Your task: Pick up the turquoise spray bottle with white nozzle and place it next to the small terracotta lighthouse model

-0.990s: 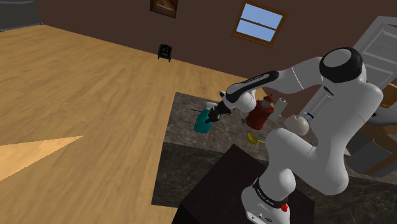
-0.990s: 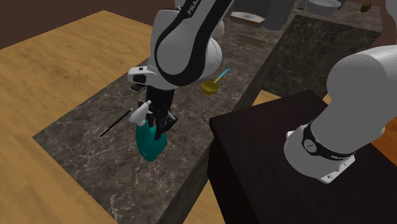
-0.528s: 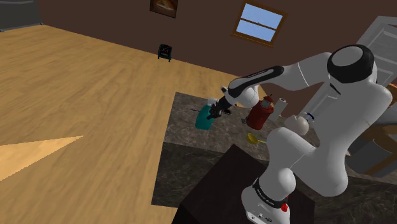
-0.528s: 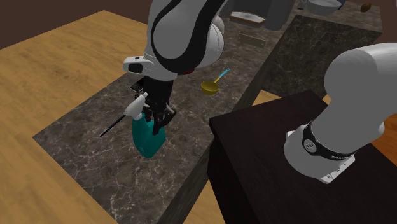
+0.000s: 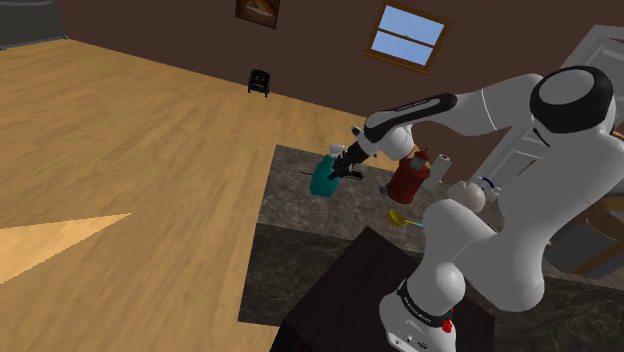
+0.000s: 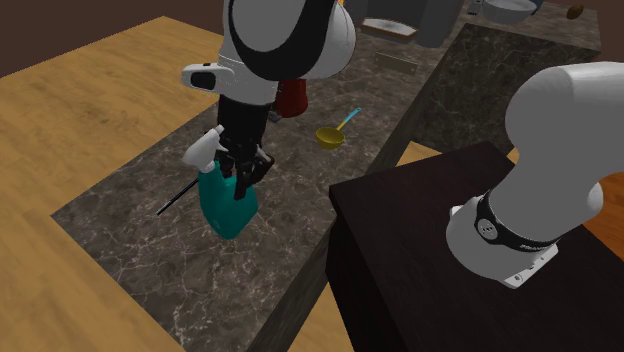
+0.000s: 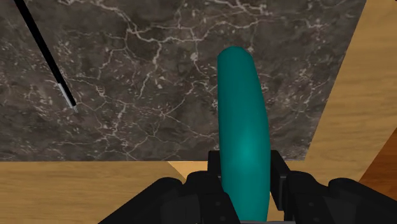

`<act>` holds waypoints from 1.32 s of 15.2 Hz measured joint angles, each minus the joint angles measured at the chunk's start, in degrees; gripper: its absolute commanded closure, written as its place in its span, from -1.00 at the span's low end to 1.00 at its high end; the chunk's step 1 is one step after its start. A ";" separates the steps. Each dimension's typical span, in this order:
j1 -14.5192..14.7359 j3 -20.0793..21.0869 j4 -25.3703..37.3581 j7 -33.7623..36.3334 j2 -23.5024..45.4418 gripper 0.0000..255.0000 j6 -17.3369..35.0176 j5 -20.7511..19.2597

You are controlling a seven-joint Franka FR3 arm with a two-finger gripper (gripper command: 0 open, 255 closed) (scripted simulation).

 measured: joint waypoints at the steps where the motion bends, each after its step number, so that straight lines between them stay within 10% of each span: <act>1: -1.95 2.09 0.07 0.23 0.35 1.00 -0.89 0.21; 20: -25.27 27.54 4.20 9.18 -1.93 1.00 -14.55 -4.25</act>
